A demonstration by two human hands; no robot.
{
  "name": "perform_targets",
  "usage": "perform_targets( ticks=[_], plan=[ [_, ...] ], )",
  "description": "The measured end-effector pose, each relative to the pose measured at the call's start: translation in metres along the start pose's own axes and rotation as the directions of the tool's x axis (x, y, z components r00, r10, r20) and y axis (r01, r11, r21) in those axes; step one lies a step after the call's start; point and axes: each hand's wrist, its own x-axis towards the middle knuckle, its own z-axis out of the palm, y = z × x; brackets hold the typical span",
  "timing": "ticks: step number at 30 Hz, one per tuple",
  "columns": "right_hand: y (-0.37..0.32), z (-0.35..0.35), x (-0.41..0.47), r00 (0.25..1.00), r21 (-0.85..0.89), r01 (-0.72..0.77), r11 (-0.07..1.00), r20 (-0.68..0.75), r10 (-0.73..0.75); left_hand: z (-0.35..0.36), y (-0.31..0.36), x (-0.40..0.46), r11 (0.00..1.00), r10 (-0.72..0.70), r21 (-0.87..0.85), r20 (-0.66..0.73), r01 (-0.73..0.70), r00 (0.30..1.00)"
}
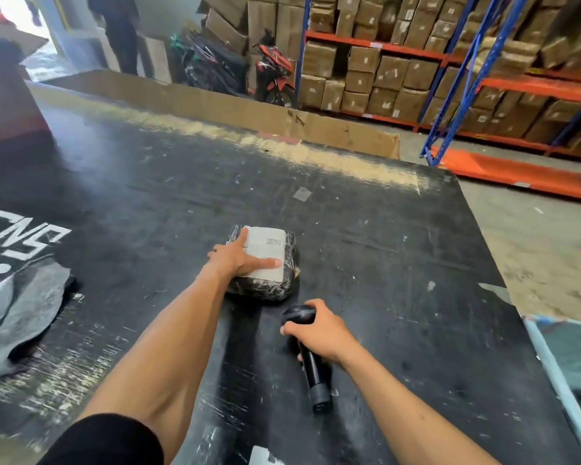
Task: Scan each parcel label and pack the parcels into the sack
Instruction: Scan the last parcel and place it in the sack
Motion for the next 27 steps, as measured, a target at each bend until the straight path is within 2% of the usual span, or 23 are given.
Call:
perform_targets(
  ticks=[3, 7, 11, 16, 23, 27],
  plan=[
    [-0.002, -0.003, 0.002, 1.0, 0.209, 0.008, 0.978, -0.011, -0.005, 0.004, 0.006, -0.002, 0.999, 0.004, -0.031, -0.069, -0.006, 0.998],
    [-0.013, -0.027, 0.004, 0.995, 0.412, 0.096, 0.906, -0.056, -0.08, 0.009, 0.008, -0.01, 0.988, 0.012, -0.15, -0.195, -0.042, 0.981],
    [-0.033, -0.055, 0.001, 0.967, 0.505, 0.252, 0.825, -0.172, -0.19, 0.018, 0.005, -0.025, 0.952, 0.07, -0.258, -0.331, -0.162, 0.941],
    [-0.06, -0.067, -0.009, 0.916, 0.482, 0.379, 0.79, -0.318, -0.245, 0.025, 0.005, -0.046, 0.911, 0.131, -0.292, -0.463, -0.291, 0.877],
    [-0.071, -0.057, -0.027, 0.878, 0.35, 0.432, 0.831, -0.375, -0.298, 0.032, 0.004, -0.068, 0.888, 0.138, -0.311, -0.525, -0.34, 0.84],
    [-0.068, -0.055, -0.033, 0.875, 0.338, 0.435, 0.835, -0.378, -0.303, 0.032, 0.006, -0.076, 0.874, 0.126, -0.333, -0.547, -0.354, 0.827]
  ],
)
